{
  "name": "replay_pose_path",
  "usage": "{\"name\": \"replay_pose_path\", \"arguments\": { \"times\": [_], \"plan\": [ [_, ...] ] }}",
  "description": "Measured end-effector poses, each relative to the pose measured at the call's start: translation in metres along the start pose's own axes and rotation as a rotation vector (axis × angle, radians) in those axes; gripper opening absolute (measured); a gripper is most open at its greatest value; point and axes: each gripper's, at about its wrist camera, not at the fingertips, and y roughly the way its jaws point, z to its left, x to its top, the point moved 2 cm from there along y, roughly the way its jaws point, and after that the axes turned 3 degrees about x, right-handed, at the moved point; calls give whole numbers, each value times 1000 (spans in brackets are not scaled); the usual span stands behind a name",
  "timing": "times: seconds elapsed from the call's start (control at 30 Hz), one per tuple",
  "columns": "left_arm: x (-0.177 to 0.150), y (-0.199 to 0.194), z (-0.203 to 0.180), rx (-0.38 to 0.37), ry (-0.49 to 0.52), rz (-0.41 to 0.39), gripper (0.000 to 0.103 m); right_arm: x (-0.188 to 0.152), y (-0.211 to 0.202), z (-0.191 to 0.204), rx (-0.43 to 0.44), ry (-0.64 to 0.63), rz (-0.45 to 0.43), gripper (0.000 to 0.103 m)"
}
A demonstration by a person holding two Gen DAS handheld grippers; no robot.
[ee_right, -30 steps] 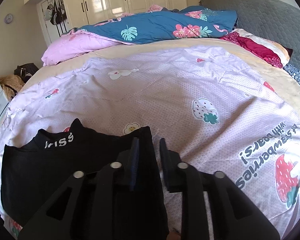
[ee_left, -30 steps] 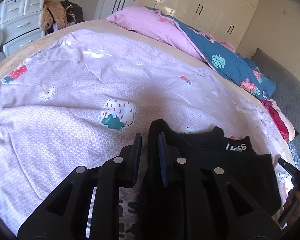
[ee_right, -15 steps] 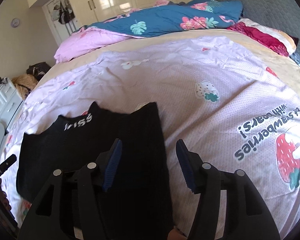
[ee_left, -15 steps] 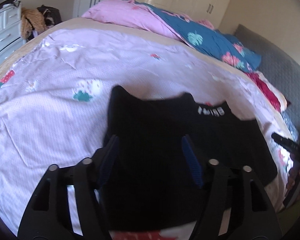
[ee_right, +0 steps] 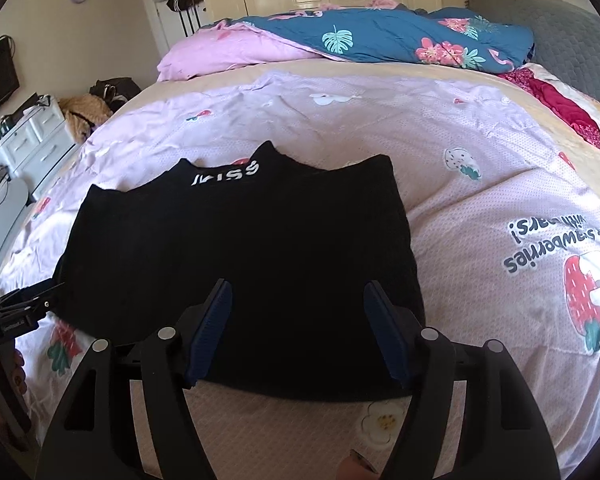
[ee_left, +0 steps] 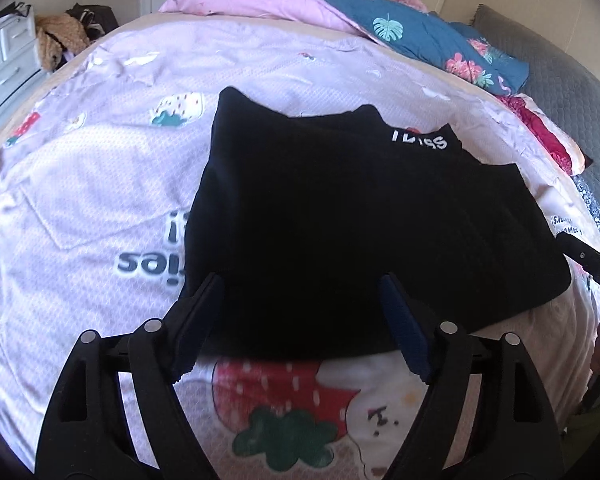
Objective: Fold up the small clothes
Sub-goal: 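Open both grippers and pull them back from the folded shirt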
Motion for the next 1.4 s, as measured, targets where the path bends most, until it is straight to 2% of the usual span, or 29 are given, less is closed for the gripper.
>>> {"name": "replay_pose_path", "arguments": {
  "times": [0.07, 0.17, 0.3, 0.37, 0.63, 0.8, 0.83, 0.9, 1.0, 1.07, 1.1, 1.13, 1.4],
  "plan": [
    [-3, -5, 0, 3, -4, -2, 72, -2, -4, 3, 5, -4, 0, 67],
    [-3, -11, -3, 4, -6, -5, 77, -3, -7, 6, -13, -13, -1, 74],
    [-3, -12, -11, 3, 12, 0, 78, -7, -5, 5, -38, -31, 19, 76],
    [-3, -9, -13, 12, 22, 16, 82, -12, -1, 1, -55, -34, 40, 77],
    [-18, 10, -7, 42, 13, 73, 82, -41, 22, -25, -101, 25, 162, 77],
    [-21, 6, -4, 33, -6, 74, 82, -46, 18, -27, -84, 48, 150, 78],
    [-21, 5, -4, 30, -11, 75, 82, -45, 15, -26, -82, 49, 147, 79],
    [-21, 3, -4, 28, -20, 76, 82, -46, 8, -24, -62, 58, 135, 91],
    [-23, -3, -3, 19, -34, 78, 83, -46, -2, -20, -66, 47, 113, 95],
    [-24, -6, -2, 18, -40, 79, 84, -47, -8, -18, -67, 39, 102, 97],
    [-25, -8, -3, 19, -41, 79, 92, -47, -12, -17, -68, 36, 97, 98],
    [-25, -9, -3, 21, -41, 78, 94, -47, -15, -16, -67, 33, 93, 99],
    [-33, -26, -3, 29, -39, 75, 94, -49, -37, 0, -82, -21, 50, 99]
  ]
}}
